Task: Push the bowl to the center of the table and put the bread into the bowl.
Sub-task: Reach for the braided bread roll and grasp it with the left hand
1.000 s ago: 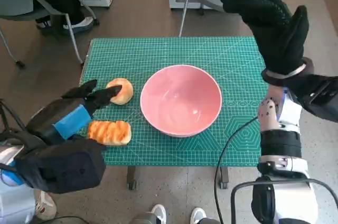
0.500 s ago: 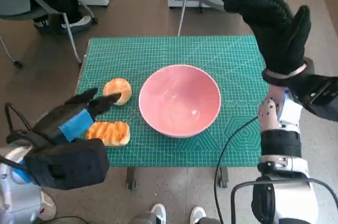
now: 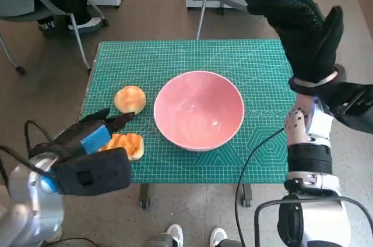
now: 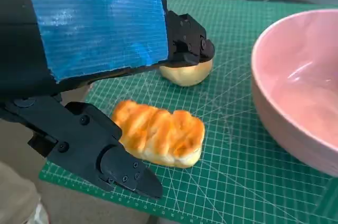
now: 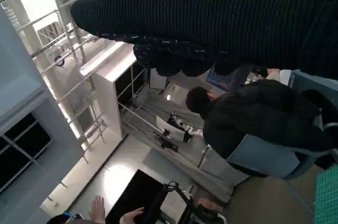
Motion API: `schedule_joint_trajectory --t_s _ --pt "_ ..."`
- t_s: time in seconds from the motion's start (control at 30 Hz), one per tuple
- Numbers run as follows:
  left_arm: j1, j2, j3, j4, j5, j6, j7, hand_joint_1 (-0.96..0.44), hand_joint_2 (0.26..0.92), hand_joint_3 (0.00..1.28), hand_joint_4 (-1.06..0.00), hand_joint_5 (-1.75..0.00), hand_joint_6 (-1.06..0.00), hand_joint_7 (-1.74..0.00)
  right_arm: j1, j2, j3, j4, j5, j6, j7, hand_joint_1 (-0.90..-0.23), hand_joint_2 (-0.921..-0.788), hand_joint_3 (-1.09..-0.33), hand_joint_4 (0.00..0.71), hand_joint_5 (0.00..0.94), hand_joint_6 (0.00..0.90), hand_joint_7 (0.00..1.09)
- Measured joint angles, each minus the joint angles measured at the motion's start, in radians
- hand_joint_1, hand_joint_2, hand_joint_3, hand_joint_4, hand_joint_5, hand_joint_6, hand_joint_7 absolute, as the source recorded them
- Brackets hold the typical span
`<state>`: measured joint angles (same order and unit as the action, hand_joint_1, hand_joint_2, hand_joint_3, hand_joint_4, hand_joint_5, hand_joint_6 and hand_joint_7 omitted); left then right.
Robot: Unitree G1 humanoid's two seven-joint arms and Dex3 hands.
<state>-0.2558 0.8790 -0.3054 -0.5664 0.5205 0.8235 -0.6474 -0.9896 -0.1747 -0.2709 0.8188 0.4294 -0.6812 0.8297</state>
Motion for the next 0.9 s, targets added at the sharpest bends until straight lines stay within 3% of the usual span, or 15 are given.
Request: schedule_joint_trajectory --t_s 0.5,0.9 --pt "-0.059 -0.101 -0.085 0.219 0.091 -0.002 0.011 -0.21 0.713 0.00 -0.08 0.00 -0.28 0.00 0.007 0.003 0.002 -0.022 0.002 0.012 0.000 -0.725 -0.921 -0.787 0.308 0.003 0.375 0.03" --pt "-0.095 -0.178 -0.121 0.382 0.177 -0.058 0.104 -0.11 0.771 0.02 -0.20 -0.02 -0.39 -0.03 0.011 0.005 0.005 -0.026 0.002 0.012 0.007 -0.714 -0.921 -0.786 0.309 0.002 0.376 0.03"
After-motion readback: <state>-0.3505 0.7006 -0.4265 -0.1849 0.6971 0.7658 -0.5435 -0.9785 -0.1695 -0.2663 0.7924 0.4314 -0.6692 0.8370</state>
